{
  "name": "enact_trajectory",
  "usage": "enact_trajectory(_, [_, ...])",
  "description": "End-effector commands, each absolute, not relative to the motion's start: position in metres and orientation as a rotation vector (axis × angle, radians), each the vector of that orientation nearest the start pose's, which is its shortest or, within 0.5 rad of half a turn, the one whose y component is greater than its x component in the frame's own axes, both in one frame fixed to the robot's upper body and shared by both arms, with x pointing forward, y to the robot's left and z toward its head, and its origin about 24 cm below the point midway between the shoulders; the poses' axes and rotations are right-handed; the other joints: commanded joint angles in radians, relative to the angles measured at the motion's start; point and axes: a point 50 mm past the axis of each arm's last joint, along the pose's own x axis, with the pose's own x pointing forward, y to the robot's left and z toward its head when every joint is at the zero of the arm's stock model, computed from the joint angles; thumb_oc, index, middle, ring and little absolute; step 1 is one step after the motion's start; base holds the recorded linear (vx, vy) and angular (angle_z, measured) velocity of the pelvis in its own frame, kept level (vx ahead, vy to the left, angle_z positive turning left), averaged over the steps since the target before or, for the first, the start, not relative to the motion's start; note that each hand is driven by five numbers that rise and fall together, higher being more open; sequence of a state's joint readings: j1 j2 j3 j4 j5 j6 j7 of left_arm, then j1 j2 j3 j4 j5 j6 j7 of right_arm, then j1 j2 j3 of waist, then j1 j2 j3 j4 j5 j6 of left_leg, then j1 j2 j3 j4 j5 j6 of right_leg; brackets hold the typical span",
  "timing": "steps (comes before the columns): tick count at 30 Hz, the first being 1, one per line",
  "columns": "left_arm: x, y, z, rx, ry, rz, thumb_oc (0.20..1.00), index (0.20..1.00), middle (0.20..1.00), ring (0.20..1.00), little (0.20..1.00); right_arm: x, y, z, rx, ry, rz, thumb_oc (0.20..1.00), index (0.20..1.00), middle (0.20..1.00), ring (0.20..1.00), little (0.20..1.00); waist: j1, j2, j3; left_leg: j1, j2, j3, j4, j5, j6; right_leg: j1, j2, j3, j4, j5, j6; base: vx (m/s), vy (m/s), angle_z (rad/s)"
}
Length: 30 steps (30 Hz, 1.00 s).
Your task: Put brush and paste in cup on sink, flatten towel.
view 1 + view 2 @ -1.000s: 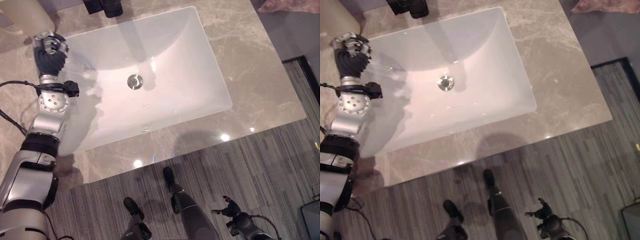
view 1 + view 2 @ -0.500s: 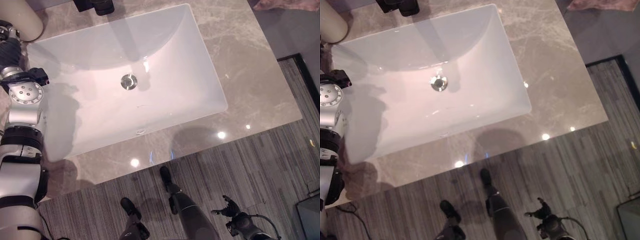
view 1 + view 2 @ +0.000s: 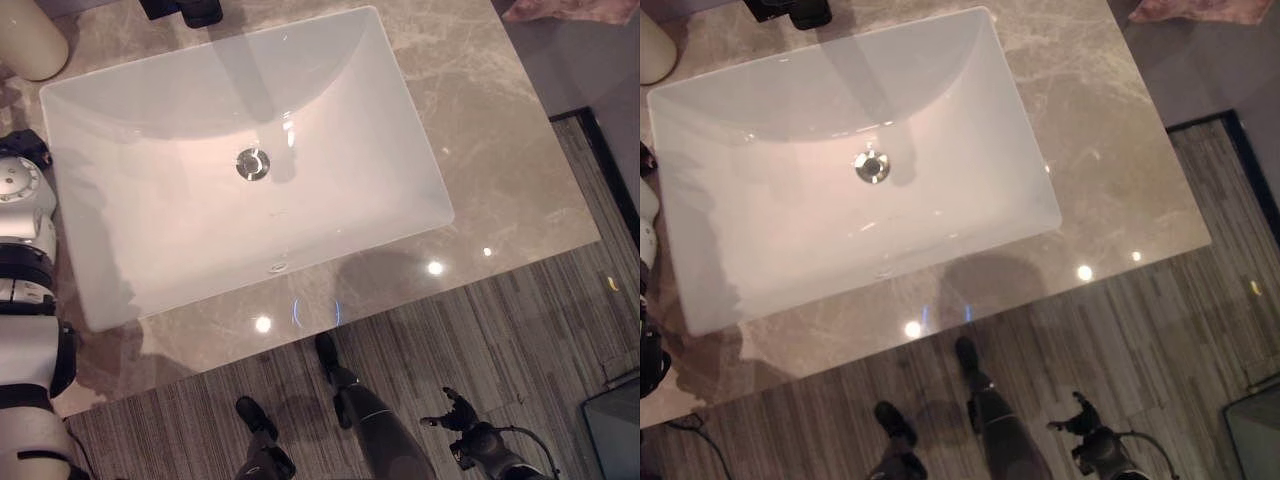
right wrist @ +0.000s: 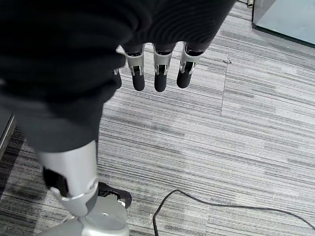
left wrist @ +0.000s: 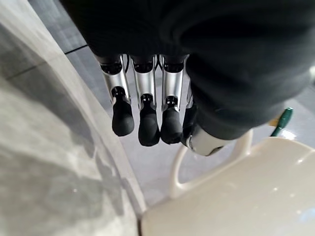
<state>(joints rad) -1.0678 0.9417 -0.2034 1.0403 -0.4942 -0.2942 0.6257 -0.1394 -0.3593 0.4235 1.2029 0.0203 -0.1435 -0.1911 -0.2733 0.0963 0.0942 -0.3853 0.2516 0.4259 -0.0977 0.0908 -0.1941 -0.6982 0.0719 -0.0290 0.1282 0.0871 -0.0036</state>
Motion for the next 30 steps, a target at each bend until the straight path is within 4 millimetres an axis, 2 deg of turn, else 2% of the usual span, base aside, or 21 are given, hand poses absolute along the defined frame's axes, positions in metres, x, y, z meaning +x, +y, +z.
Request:
enact_trajectory(1, [0.313,0.395,0.319,0.181,-0.616,1.070,0.200,0.200,0.200,0.200,0.200,0.169,-0.263,-0.122,-0.711,0.873,0.002,1.000,1.000,1.000,1.000,1.000,-0.001,0.037,0.016,0.209,0.020,-0.059,0.010,0.055,-0.037,-0.049,0.001,-0.054,0.107,-0.103,0.091,0.00,0.000,0.00])
enact_trajectory(4, [0.315,0.392,0.328,0.197,-0.617,1.039,0.200,0.200,0.200,0.200,0.200,0.168,-0.265,-0.122,-0.704,0.875,-0.005,1.000,1.000,1.000,1.000,1.000,-0.006,0.038,0.019,0.197,0.023,-0.059,0.010,0.062,-0.044,-0.053,0.006,-0.054,0.096,-0.096,0.090,0.00,0.000,0.00])
enact_trajectory(7, [0.316,0.391,0.329,0.198,-0.618,1.038,0.200,0.200,0.200,0.200,0.200,0.168,-0.265,-0.122,-0.702,0.874,-0.005,1.000,1.000,1.000,1.000,1.000,-0.005,0.037,0.019,0.197,0.023,-0.059,0.010,0.063,-0.044,-0.053,0.006,-0.054,0.096,-0.095,0.090,0.00,0.000,0.00])
enact_trajectory(8, [0.318,0.381,0.345,0.223,-0.666,0.997,0.200,0.200,0.200,0.200,0.200,0.166,-0.263,-0.123,-0.694,0.880,0.010,1.000,1.000,1.000,1.000,1.000,-0.013,0.027,0.015,0.183,0.035,-0.061,0.010,0.078,-0.052,-0.067,0.021,-0.053,0.090,-0.085,0.090,0.02,-0.013,-0.04])
enact_trajectory(10, [0.322,0.373,0.350,0.256,-0.688,0.969,0.200,0.200,0.200,0.200,0.200,0.164,-0.263,-0.124,-0.684,0.881,0.006,1.000,1.000,1.000,1.000,1.000,-0.018,0.022,0.015,0.181,0.040,-0.057,0.010,0.081,-0.053,-0.073,0.030,-0.049,0.087,-0.084,0.089,0.02,-0.014,-0.10])
enact_trajectory(17, [0.342,0.345,0.339,0.269,-0.682,0.867,0.200,0.200,0.200,0.200,0.200,0.156,-0.270,-0.125,-0.690,0.909,-0.010,1.000,1.000,1.000,1.000,1.000,-0.031,0.022,0.015,0.193,0.040,-0.048,0.010,0.075,-0.049,-0.087,0.034,-0.040,0.103,-0.094,0.085,0.01,-0.005,-0.05])
enact_trajectory(25, [0.347,0.335,0.339,0.273,-0.690,0.833,0.200,0.200,0.200,0.200,0.200,0.160,-0.269,-0.123,-0.672,0.891,-0.012,1.000,1.000,1.000,1.000,1.000,-0.040,0.025,0.028,0.209,0.031,-0.041,0.010,0.068,-0.044,-0.082,0.038,-0.027,0.103,-0.090,0.085,0.00,0.008,-0.06])
enact_trajectory(30, [0.354,0.322,0.334,0.273,-0.690,0.788,0.200,0.200,0.200,0.200,0.200,0.156,-0.272,-0.124,-0.681,0.907,-0.020,1.000,1.000,1.000,1.000,1.000,-0.042,0.035,0.027,0.220,0.030,-0.037,0.010,0.065,-0.040,-0.082,0.037,-0.026,0.107,-0.095,0.083,0.00,-0.002,-0.03])
